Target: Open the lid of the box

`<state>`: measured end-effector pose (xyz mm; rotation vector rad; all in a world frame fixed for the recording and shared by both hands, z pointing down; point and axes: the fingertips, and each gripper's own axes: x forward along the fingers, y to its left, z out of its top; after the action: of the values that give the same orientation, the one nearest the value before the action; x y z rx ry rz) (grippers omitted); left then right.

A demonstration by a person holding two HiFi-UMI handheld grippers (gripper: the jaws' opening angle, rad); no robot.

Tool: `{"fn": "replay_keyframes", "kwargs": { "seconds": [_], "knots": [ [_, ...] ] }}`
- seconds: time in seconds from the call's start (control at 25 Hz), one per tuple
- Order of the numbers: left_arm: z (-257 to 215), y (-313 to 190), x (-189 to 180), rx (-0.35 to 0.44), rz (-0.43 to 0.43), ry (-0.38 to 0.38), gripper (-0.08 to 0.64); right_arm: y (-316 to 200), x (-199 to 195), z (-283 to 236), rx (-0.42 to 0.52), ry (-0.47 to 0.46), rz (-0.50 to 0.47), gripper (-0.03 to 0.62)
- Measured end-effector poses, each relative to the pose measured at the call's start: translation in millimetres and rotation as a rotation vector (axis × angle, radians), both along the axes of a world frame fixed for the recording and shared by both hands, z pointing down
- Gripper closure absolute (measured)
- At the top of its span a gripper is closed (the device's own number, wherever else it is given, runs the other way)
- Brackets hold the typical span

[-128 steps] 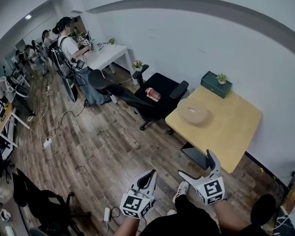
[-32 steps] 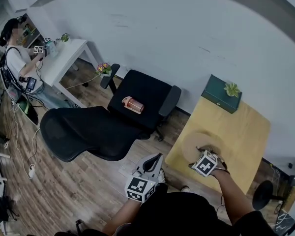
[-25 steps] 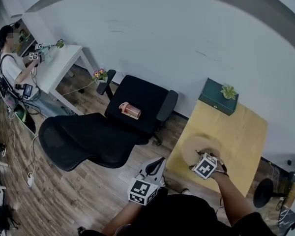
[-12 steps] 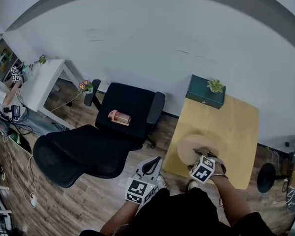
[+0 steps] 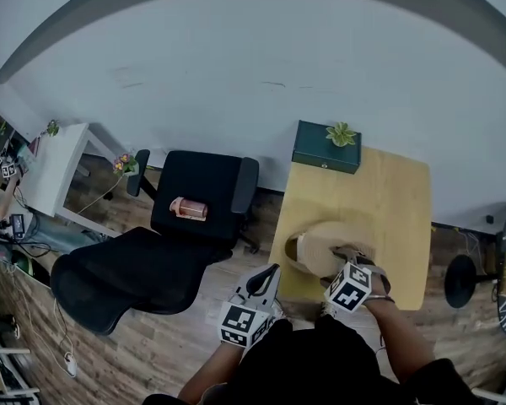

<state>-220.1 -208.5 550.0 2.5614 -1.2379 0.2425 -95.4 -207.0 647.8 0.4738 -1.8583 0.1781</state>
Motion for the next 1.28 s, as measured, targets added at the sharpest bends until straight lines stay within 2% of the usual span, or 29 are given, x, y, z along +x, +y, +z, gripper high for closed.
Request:
{"fn": "replay_keyframes", "kwargs": {
  "seconds": [0.52,0.76,0.96,1.28],
  "knots": [
    [-4,-11,88,-0.004,0.107,-0.021,0.541,-7,99,-7,0.027,-0.02,0.145,0.244],
    [-4,-16,122,-0.011,0.139,-0.028,0.541,-13,150,3,0.02,0.025,0.186,0.244],
    [1,-18,134,-0.039,0.132,-0.019,0.541,-20,179,21,0.002,0.055,0.2,0.244],
    [12,-27,139,-0.068,0.094,-0.034,0.541,-44,197,64,-0.064,0.046,0.182,0.244]
  ]
}}
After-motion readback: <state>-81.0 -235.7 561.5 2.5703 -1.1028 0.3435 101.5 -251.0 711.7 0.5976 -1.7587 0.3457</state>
